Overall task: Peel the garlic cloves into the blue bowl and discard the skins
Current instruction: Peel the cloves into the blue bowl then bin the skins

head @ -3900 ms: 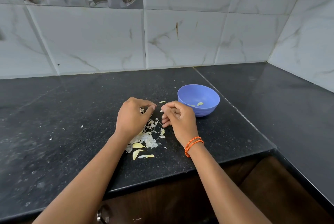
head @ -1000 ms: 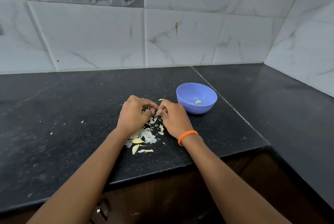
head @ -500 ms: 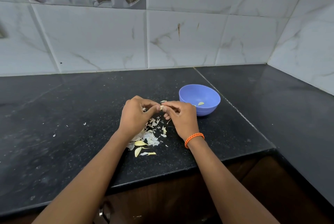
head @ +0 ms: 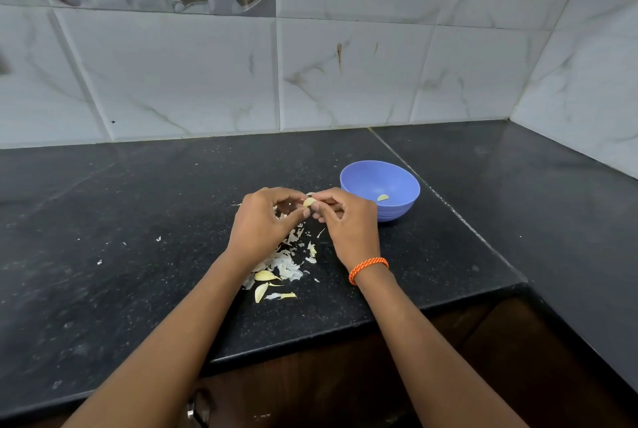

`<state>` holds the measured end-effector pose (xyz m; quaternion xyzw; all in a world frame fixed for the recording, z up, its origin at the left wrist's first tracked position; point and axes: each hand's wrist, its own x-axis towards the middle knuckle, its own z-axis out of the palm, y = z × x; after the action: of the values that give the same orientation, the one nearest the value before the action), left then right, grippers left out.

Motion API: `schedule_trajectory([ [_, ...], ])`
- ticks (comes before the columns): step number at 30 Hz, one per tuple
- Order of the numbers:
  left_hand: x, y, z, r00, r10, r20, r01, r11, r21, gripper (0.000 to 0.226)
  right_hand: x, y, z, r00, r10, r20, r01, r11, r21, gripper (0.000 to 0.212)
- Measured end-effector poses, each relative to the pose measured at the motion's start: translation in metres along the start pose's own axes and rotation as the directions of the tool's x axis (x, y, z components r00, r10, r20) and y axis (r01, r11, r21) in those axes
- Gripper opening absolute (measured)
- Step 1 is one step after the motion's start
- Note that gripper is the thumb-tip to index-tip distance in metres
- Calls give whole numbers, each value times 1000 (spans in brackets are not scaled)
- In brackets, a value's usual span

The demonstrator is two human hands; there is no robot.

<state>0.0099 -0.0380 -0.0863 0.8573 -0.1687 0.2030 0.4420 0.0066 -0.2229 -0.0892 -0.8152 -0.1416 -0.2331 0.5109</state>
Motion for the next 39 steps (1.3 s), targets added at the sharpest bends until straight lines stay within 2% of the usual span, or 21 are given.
schedule_trajectory([
  [5, 0, 5, -1, 999, 1, -38, -1, 1000, -14, 9, -1, -3, 1, 991, -137, 12, 137, 982, -126, 8],
  [8, 0, 5, 0, 999, -35, -18, 34, 997, -76, 11, 0, -1, 5, 984, -172, 50, 179, 963, -200, 17],
  [12, 0, 3, 2, 990, -134, 35, 138, 950, -280, 13, 0, 1, 3, 993, -118, 32, 120, 989, -81, 13],
  [16, 1, 4, 1, 984, -173, 53, 178, 879, -442, 13, -1, -1, 4, 995, -94, -28, 94, 996, 4, 11],
  [21, 1, 6, -3, 977, -203, 71, 207, 799, -564, 12, -1, -4, 7, 989, -126, -74, 130, 990, 48, 14],
  [25, 1, 9, -3, 969, -233, 81, 230, 733, -641, 13, 1, -3, 7, 995, -53, -81, 69, 975, 211, 14],
  [28, 0, 12, -1, 969, -241, 62, 224, 739, -635, 18, 2, -2, 8, 999, 6, -42, 6, 964, 265, 15],
  [33, 1, 14, -2, 974, -224, 21, 197, 803, -563, 11, 4, 0, 8, 995, 99, -30, -86, 955, 283, 16],
  [39, -1, 17, -4, 969, -246, 35, 218, 775, -593, 12, 0, -4, 8, 996, 66, -53, -56, 984, 172, 19],
])
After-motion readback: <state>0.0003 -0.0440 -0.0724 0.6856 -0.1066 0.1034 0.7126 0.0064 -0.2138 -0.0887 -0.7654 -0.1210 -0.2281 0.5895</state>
